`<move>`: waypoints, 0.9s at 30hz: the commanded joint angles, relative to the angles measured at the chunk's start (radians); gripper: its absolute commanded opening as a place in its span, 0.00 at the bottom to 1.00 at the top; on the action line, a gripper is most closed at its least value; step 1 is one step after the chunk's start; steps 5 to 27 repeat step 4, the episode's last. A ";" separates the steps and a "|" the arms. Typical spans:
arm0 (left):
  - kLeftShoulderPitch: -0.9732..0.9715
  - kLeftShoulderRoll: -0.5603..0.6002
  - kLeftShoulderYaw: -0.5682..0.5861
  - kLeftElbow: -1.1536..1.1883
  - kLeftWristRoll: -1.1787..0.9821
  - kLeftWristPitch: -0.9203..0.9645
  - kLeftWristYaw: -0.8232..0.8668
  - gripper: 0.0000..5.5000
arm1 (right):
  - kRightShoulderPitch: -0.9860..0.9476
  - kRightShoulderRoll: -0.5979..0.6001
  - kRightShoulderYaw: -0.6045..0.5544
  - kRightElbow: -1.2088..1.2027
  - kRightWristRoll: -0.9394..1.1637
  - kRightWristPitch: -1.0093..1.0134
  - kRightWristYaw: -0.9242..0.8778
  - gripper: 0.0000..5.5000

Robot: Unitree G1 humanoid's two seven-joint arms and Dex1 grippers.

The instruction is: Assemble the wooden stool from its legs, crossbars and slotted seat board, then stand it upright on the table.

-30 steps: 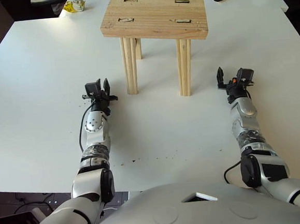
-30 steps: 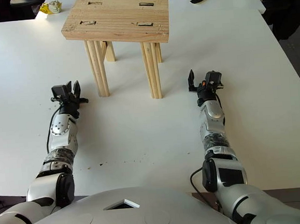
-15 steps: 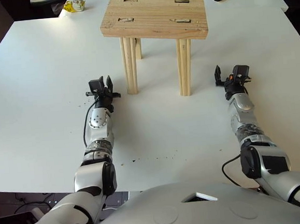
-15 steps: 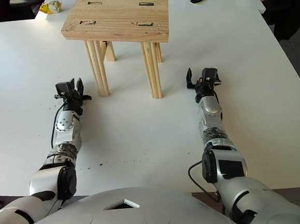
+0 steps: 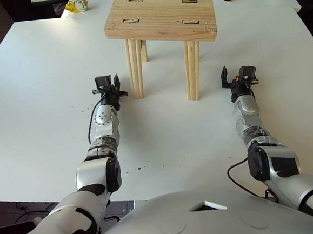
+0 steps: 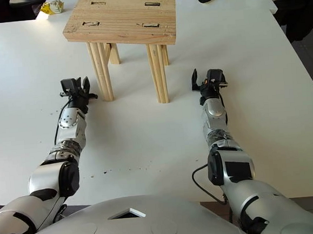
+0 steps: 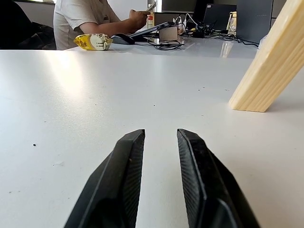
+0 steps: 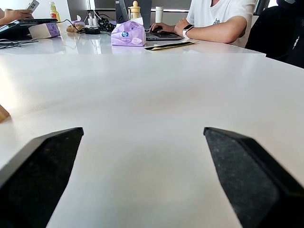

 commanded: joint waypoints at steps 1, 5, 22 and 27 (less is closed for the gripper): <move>-0.025 0.007 -0.002 0.024 0.012 -0.010 -0.007 0.23 | -0.009 -0.006 -0.002 0.039 -0.005 0.026 -0.013 0.85; -0.042 0.014 0.003 0.037 0.011 -0.010 -0.005 0.23 | -0.018 -0.007 -0.006 0.045 -0.002 0.023 -0.023 0.85; -0.042 0.014 0.003 0.037 0.011 -0.010 -0.005 0.23 | -0.018 -0.007 -0.006 0.045 -0.002 0.023 -0.023 0.85; -0.042 0.014 0.003 0.037 0.011 -0.010 -0.005 0.23 | -0.018 -0.007 -0.006 0.045 -0.002 0.023 -0.023 0.85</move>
